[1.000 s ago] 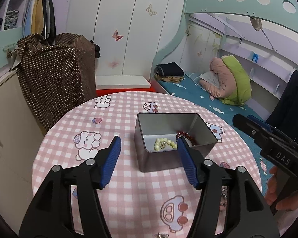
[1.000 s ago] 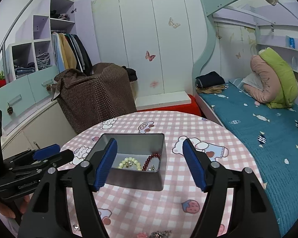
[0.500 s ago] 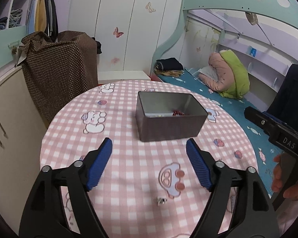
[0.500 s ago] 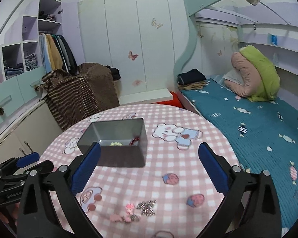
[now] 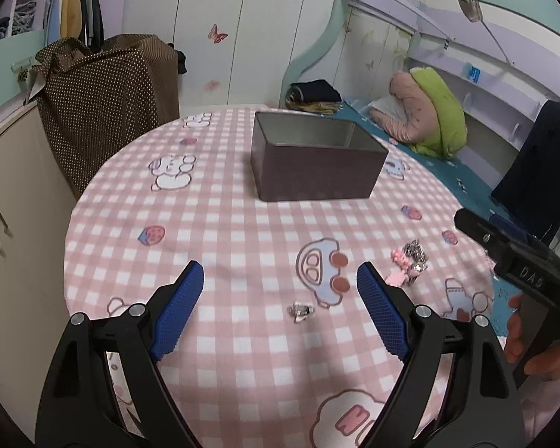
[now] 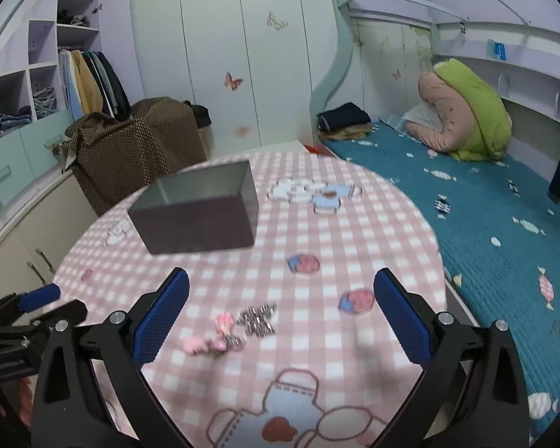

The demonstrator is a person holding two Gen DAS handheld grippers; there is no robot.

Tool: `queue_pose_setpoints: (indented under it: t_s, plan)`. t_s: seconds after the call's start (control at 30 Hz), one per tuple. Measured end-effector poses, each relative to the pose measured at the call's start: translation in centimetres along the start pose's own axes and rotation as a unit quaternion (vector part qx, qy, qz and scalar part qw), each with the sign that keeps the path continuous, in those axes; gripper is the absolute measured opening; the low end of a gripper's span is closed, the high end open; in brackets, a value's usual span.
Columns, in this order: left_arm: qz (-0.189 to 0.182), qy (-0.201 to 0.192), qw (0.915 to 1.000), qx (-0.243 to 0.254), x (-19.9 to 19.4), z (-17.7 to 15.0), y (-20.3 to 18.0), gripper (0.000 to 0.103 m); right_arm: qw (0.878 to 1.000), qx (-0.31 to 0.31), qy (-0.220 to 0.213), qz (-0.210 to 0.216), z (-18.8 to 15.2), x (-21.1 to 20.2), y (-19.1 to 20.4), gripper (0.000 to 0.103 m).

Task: Organize jewelry
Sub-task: 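Move both tools back over the remaining charms on the table, then grasp a small silver charm with the left tool while the right tool grasps a pink charm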

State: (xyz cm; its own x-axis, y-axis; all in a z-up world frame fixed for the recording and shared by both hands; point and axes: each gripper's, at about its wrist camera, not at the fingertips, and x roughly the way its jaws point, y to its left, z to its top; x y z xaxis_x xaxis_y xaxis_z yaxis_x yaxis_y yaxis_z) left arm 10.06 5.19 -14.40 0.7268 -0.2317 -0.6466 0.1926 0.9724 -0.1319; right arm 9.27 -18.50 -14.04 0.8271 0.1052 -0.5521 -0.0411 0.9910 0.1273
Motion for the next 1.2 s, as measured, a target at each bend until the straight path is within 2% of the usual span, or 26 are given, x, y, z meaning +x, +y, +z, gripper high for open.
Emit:
queue_pose_setpoints:
  t_s: [0.27, 0.47, 0.57, 0.67, 0.83, 0.9, 0.97, 1.1, 1.17, 1.2]
  plan:
    - [0.003, 0.027, 0.9995, 0.018, 1.6, -1.7, -0.8, 0.082, 1.0, -0.008, 0.009, -0.007, -2.2, 0.5, -0.1, 0.095]
    - [0.006, 0.046, 0.9986, 0.023, 3.2, -2.3, -1.1, 0.054, 1.0, -0.015, 0.019, 0.006, -3.0, 0.6, 0.2, 0.095]
    - [0.018, 0.033, 0.9989, 0.03, 3.4, -2.5, -1.2, 0.05, 0.999, -0.021, 0.023, 0.009, -3.2, 0.6, 0.6, 0.095]
    - [0.035, 0.021, 0.9982, 0.044, 3.5, -2.8, -1.2, 0.04, 0.999, -0.026, 0.02, 0.014, -3.2, 0.4, 0.9, 0.095]
    - [0.044, 0.011, 0.9981, 0.041, 3.4, -2.9, -0.7, 0.022, 0.999, -0.041, 0.016, 0.029, -3.1, 0.1, 1.7, 0.095]
    - [0.044, 0.009, 0.9983, 0.037, 3.4, -2.8, -0.4, 0.013, 0.998, -0.049, 0.02, 0.032, -3.2, 0.2, 2.2, 0.095]
    - [0.039, 0.009, 0.9988, 0.029, 3.4, -2.8, -0.1, 0.01, 0.997, -0.061, 0.023, 0.041, -3.4, 0.1, 2.7, 0.095]
    - [0.022, 0.009, 0.9997, 0.011, 3.3, -2.7, 0.6, 0.01, 0.994, -0.088, 0.019, 0.069, -3.6, -0.2, 4.1, 0.083]
    - [0.016, 0.008, 0.9998, 0.005, 3.2, -2.7, 0.7, 0.01, 0.991, -0.101, 0.024, 0.082, -3.5, 0.0, 4.8, 0.07]
    - [0.012, 0.007, 0.9999, 0.0, 3.2, -2.7, 0.9, 0.009, 0.99, -0.105, 0.027, 0.087, -3.5, 0.1, 5.0, 0.068]
